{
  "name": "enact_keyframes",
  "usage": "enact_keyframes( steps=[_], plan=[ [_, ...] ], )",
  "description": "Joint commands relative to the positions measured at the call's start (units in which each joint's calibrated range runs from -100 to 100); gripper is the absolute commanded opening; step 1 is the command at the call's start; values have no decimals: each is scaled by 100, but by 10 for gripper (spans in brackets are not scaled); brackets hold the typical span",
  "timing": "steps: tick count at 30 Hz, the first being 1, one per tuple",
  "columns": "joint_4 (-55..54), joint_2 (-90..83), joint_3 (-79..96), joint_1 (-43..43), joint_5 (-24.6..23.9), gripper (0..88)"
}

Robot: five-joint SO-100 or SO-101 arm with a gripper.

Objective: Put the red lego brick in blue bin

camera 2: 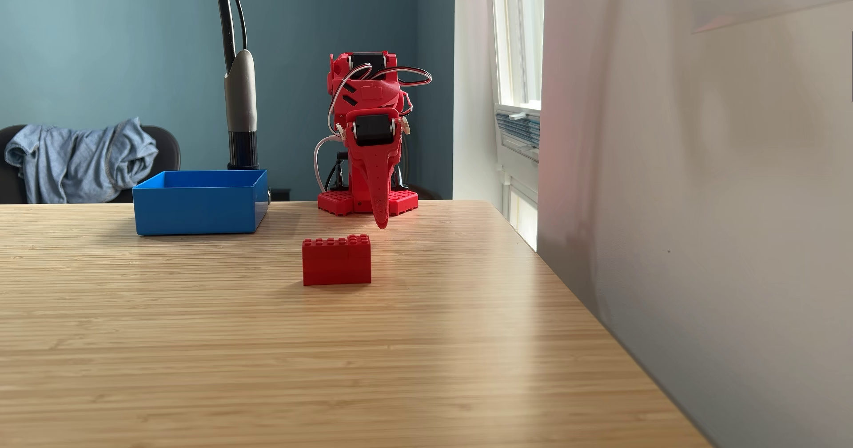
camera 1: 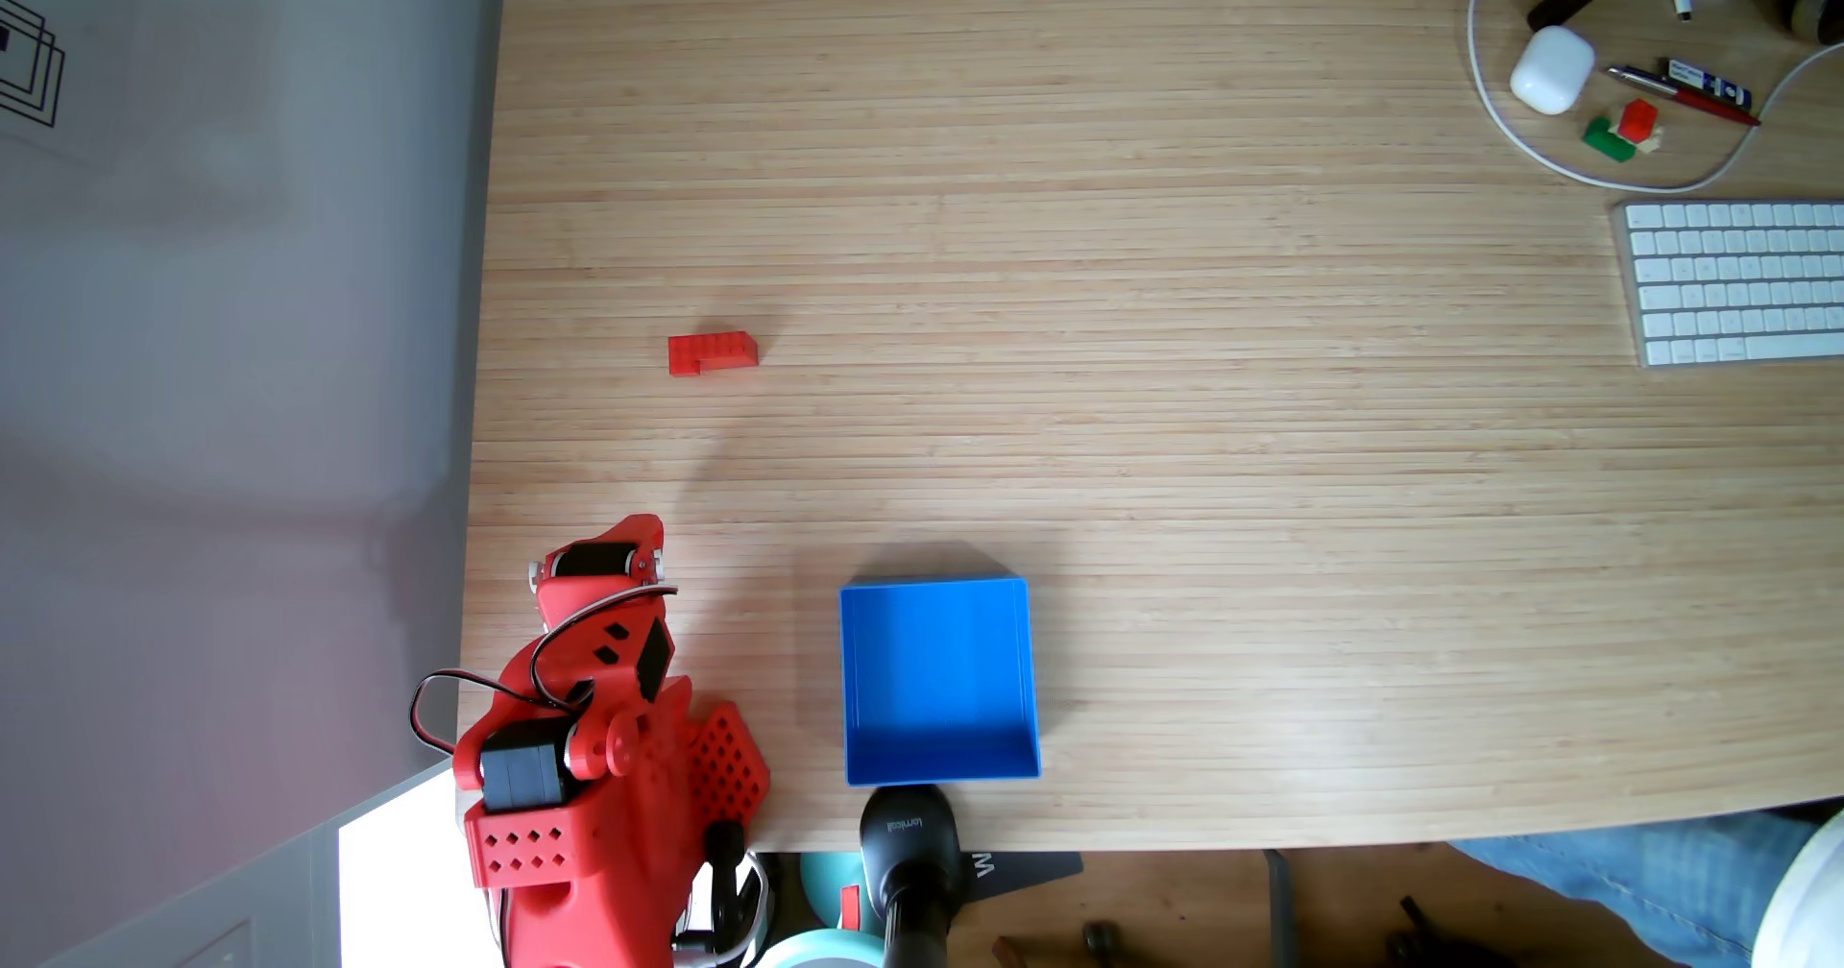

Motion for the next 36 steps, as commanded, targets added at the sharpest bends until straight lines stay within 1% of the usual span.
enact_keyframes(
  steps=[1,5,9,11,16,20,28,32,36],
  plan=[
    [-82,-48,29,14,10,1],
    [-277,-23,-89,7,20,1],
    [-325,2,-243,-7,-176,1],
    [-350,18,-533,-7,-190,1],
    [-374,60,-1150,0,-122,1],
    [-601,698,-1686,94,63,8],
    [-601,2802,-3256,534,-83,115],
    [-601,3664,-4009,800,83,181],
    [-593,4360,-4653,995,200,216]
  ],
)
